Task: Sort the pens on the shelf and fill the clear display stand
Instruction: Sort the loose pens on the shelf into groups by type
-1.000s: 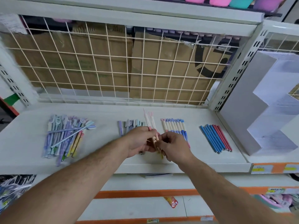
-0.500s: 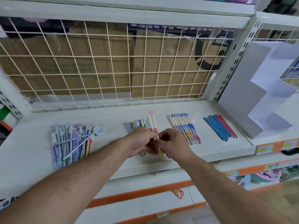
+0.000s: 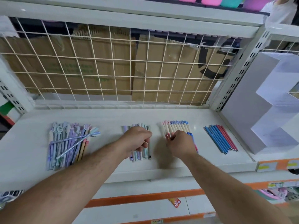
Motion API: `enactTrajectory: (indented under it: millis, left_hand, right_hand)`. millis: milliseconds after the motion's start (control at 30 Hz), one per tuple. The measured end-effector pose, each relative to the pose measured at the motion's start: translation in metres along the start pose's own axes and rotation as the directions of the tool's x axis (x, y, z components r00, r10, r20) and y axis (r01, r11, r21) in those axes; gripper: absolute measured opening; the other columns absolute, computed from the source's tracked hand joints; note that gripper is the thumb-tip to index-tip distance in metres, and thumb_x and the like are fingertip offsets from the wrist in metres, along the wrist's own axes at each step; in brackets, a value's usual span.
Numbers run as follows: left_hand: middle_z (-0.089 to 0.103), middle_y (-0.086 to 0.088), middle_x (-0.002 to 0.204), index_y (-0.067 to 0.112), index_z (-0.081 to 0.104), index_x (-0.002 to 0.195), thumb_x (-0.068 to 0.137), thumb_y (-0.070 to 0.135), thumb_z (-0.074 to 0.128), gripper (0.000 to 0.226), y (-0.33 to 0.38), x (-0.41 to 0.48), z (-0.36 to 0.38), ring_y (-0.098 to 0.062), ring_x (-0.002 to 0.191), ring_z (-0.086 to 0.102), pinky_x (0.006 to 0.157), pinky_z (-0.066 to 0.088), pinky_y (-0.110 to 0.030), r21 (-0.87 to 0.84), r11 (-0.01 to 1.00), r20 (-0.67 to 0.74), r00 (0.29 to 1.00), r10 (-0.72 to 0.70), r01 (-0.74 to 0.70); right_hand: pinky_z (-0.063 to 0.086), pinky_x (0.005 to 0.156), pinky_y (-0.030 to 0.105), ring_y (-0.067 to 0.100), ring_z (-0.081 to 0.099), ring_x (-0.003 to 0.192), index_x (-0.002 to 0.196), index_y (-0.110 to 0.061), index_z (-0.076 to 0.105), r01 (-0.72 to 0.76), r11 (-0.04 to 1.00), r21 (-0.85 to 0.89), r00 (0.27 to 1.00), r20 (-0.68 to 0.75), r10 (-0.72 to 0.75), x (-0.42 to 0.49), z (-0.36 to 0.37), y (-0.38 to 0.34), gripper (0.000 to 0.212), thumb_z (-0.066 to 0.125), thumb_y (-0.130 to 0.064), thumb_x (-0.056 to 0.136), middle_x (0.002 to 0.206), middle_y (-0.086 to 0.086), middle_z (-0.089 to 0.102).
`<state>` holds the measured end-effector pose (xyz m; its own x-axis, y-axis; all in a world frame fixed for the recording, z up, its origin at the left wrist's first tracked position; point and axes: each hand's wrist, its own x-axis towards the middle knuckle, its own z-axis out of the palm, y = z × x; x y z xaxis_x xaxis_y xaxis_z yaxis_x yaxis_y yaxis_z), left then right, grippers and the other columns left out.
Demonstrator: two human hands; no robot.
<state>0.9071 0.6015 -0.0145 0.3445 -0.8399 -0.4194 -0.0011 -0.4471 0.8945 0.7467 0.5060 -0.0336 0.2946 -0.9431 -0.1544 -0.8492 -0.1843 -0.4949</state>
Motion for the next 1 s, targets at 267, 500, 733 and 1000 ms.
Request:
enactTrajectory:
  millis: [267, 500, 733, 1000]
  left_hand:
    - [0.059, -0.009, 0.075, 0.006, 0.065, 0.088, 0.089, 0.016, 0.059, 0.013, -0.005, 0.006, 0.005, -0.018, 0.062, 0.053, 0.051, 0.038, -0.026, 0.014, 1.000, -0.050, 0.999, -0.019, 0.020]
    - [0.060, -0.001, 0.074, 0.001, 0.066, 0.104, 0.092, 0.017, 0.059, 0.021, -0.003, 0.003, 0.013, -0.014, 0.061, 0.056, 0.049, 0.038, -0.024, 0.040, 0.999, -0.085, 0.996, -0.021, 0.025]
    - [0.063, -0.004, 0.076, 0.014, 0.069, 0.089, 0.085, 0.026, 0.061, 0.015, -0.003, -0.003, 0.010, -0.020, 0.068, 0.055, 0.058, 0.042, -0.027, 0.063, 0.997, -0.095, 0.995, -0.035, 0.041]
    - [0.059, -0.003, 0.071, 0.007, 0.067, 0.085, 0.087, 0.020, 0.054, 0.018, -0.007, -0.016, -0.005, -0.018, 0.063, 0.054, 0.057, 0.043, -0.023, 0.305, 0.952, -0.192, 0.980, 0.051, 0.011]
  right_hand:
    - [0.050, 0.064, 0.028, 0.022, 0.063, 0.076, 0.100, -0.011, 0.057, 0.122, 0.985, -0.120, 0.992, -0.024, -0.126, 0.011, 0.001, 0.007, 0.028, 0.056, -0.039, 0.098, 0.087, 0.005, 0.069]
    - [0.051, 0.064, 0.030, 0.023, 0.063, 0.077, 0.102, -0.013, 0.054, 0.211, 0.961, -0.177, 0.977, 0.030, -0.209, 0.010, -0.001, 0.008, 0.023, 0.049, -0.036, 0.101, 0.087, 0.005, 0.066]
    - [0.051, 0.066, 0.031, 0.024, 0.064, 0.081, 0.101, -0.016, 0.055, 0.209, 0.957, -0.202, 0.977, 0.001, -0.213, 0.010, -0.002, 0.009, 0.021, 0.049, -0.036, 0.100, 0.088, 0.002, 0.068]
    - [0.049, 0.070, 0.029, 0.022, 0.065, 0.094, 0.120, -0.020, 0.063, 0.470, 0.850, -0.239, 0.877, 0.015, -0.480, -0.012, 0.005, -0.018, 0.032, 0.056, -0.038, 0.095, 0.114, 0.000, 0.063]
